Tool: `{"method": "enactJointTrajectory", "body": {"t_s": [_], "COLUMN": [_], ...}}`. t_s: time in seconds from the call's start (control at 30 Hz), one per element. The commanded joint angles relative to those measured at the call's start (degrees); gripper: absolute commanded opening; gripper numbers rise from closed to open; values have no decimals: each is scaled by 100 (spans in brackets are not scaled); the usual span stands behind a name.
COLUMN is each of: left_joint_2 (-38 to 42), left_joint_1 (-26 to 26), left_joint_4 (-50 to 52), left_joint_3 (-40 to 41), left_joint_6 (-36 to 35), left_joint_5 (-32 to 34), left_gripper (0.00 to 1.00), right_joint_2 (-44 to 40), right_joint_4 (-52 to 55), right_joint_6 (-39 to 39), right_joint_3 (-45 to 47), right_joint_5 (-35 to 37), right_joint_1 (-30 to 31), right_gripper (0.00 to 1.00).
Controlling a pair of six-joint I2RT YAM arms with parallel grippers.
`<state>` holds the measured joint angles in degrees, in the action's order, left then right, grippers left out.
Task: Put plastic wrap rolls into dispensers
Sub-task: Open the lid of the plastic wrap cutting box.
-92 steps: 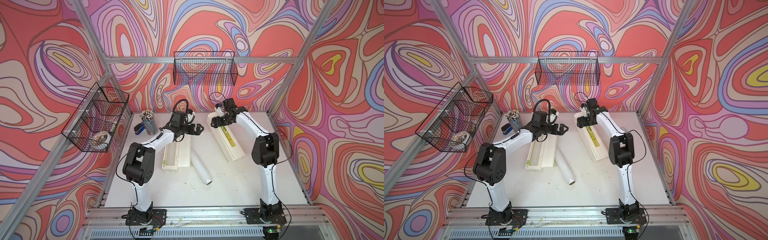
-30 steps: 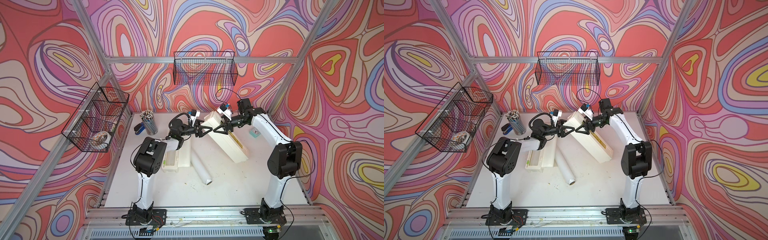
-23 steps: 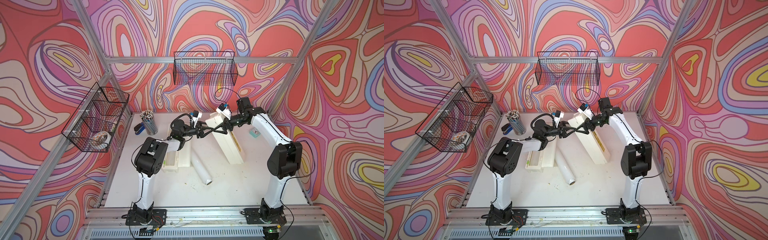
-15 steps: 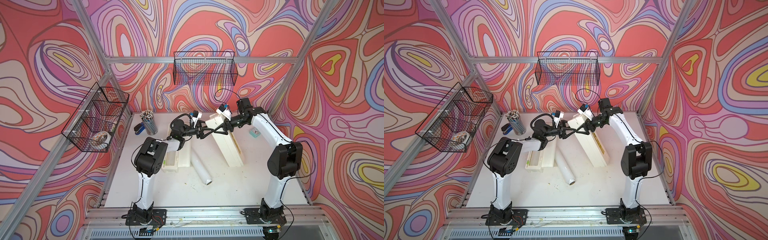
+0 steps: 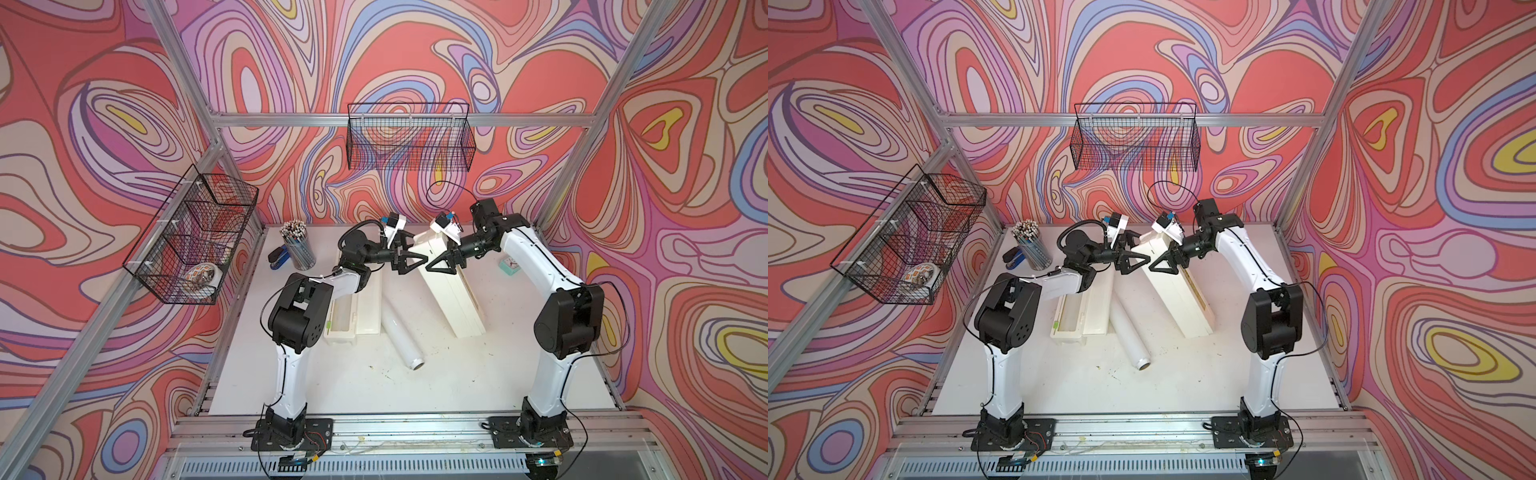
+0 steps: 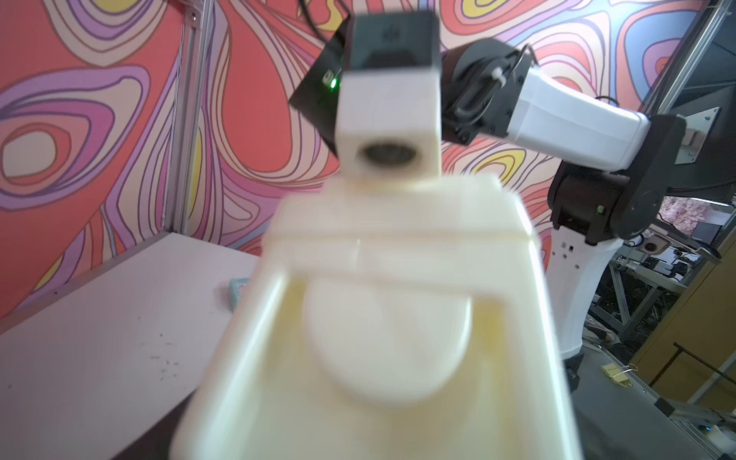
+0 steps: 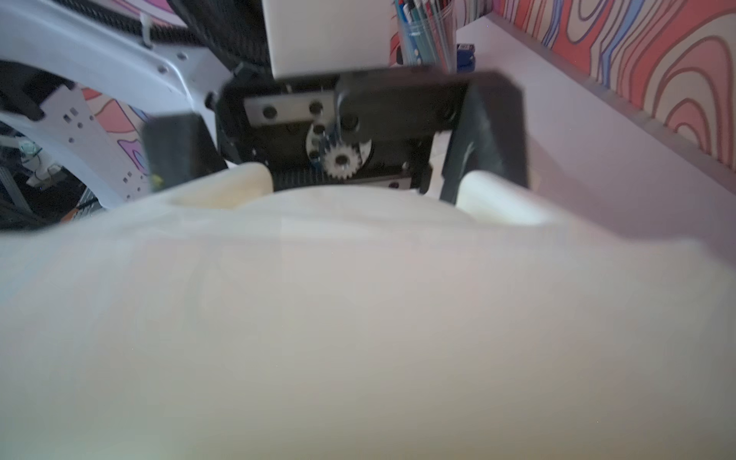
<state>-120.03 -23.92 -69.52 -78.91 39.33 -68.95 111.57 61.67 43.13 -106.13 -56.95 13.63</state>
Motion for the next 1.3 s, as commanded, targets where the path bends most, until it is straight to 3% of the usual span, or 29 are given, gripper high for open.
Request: {"method": "enactJointTrajectory", "body": {"t_s": [0.0, 0.3, 0.67, 0.77, 0.93, 1.07, 1.27], "left_joint_2": [74, -14, 122, 121, 64, 66, -33], "left_joint_1": [-128, -170, -50, -51, -20, 71, 114], "left_joint_4": [-648, -624, -554, -533, -386, -381, -337], "left_joint_3": [-280, -267, 244, 173, -9, -10, -165], "left_joint_6": [295, 348, 311, 315, 339, 342, 363], "left_joint_5": [55, -157, -366, -432, -639, -655, -739], "left_gripper": [100, 100, 100, 88, 53, 41, 32], "right_joint_2": [155, 103, -123, -125, -268, -413, -585], "right_joint_4": [367, -62, -278, -242, -505, -543, -377], "right_joint_6": [246, -1, 28, 22, -274, -513, -595], "right_joint_3": [57, -27, 125, 166, 352, 422, 502], "right_joint_5": [68, 8, 221, 262, 560, 601, 492], "right_joint_1": [235, 254, 167, 167, 158, 33, -42], "right_gripper": [80, 77, 84, 85, 94, 98, 98]}}
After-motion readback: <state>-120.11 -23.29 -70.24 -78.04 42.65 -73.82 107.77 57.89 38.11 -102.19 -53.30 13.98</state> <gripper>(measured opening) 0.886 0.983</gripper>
